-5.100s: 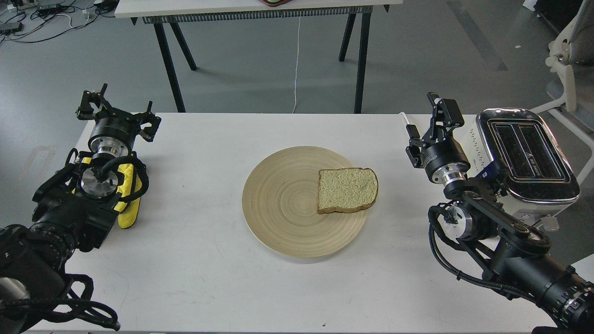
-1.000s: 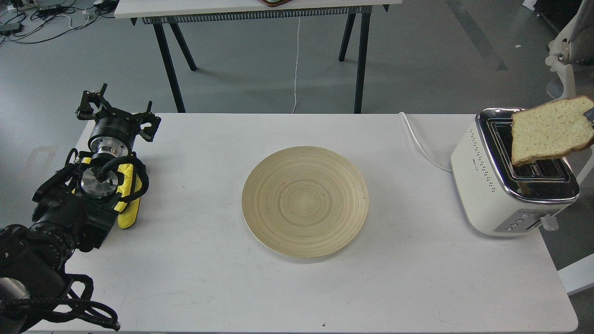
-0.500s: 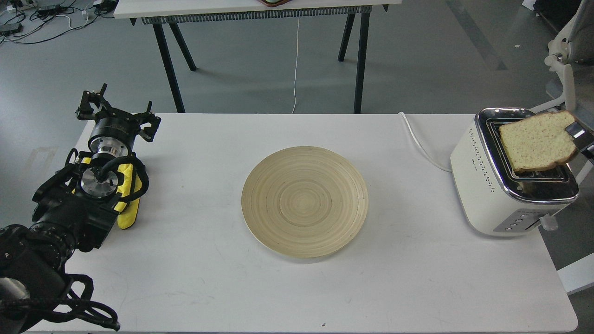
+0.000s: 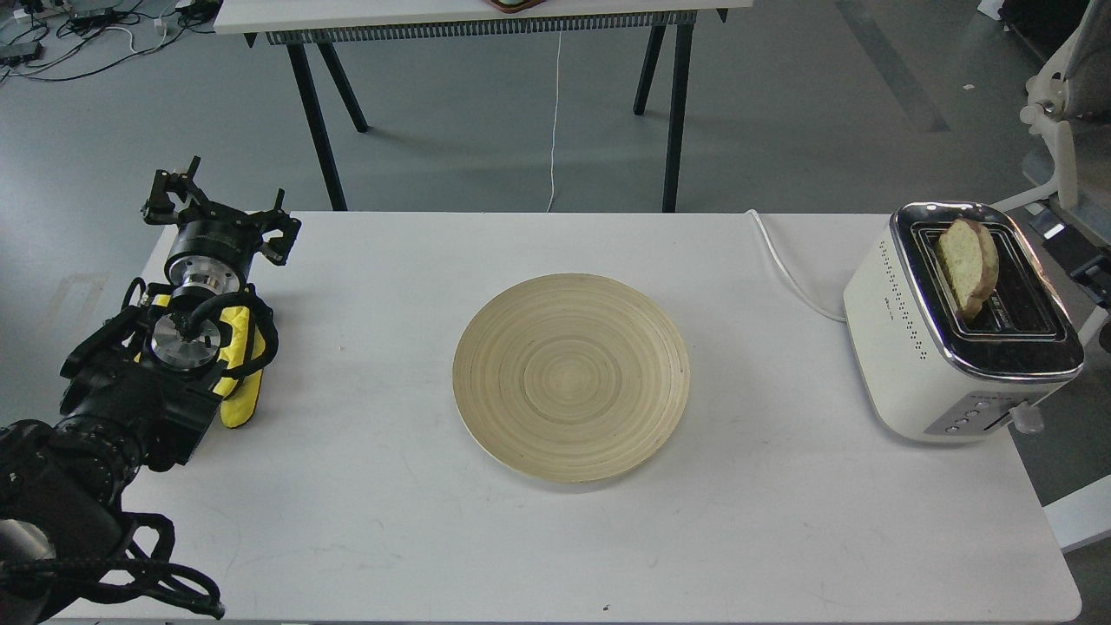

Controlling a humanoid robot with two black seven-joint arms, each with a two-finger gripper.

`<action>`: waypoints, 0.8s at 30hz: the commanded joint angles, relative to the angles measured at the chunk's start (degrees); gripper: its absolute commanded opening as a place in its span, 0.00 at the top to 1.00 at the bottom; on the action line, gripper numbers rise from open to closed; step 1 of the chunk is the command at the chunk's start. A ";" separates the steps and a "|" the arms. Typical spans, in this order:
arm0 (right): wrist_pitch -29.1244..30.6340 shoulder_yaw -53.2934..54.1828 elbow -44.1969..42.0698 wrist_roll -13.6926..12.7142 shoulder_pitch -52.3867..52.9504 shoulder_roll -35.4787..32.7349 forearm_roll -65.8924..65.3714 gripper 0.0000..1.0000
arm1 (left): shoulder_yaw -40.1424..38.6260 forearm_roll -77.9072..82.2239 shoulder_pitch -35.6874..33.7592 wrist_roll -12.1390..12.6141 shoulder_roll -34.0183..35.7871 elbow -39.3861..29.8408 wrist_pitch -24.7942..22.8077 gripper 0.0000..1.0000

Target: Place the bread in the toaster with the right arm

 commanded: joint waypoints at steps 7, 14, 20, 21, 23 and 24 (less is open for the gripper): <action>-0.02 10.46 3.41 -0.79 0.00 4.20 1.72 0.02 | 0.00 0.00 0.00 0.00 0.00 0.00 0.00 0.00; -0.02 17.59 5.53 -0.70 -0.17 18.51 14.45 0.01 | 0.00 0.00 0.00 0.00 0.00 0.00 0.00 0.00; 10.90 23.39 -4.90 -0.26 -0.26 36.18 18.68 0.01 | 0.00 0.00 0.00 0.00 0.00 0.00 0.00 0.00; 13.80 24.44 -8.50 -0.09 -0.26 39.08 19.21 0.01 | 0.00 0.00 0.00 0.00 0.00 0.00 0.00 0.00; 20.73 27.25 -15.79 0.17 -0.26 44.18 20.43 0.01 | 0.00 0.00 0.00 0.00 0.00 0.00 0.00 0.00; 24.77 29.18 -19.75 0.18 -0.26 46.38 21.22 0.01 | 0.00 0.00 0.00 0.00 0.00 0.00 0.00 0.00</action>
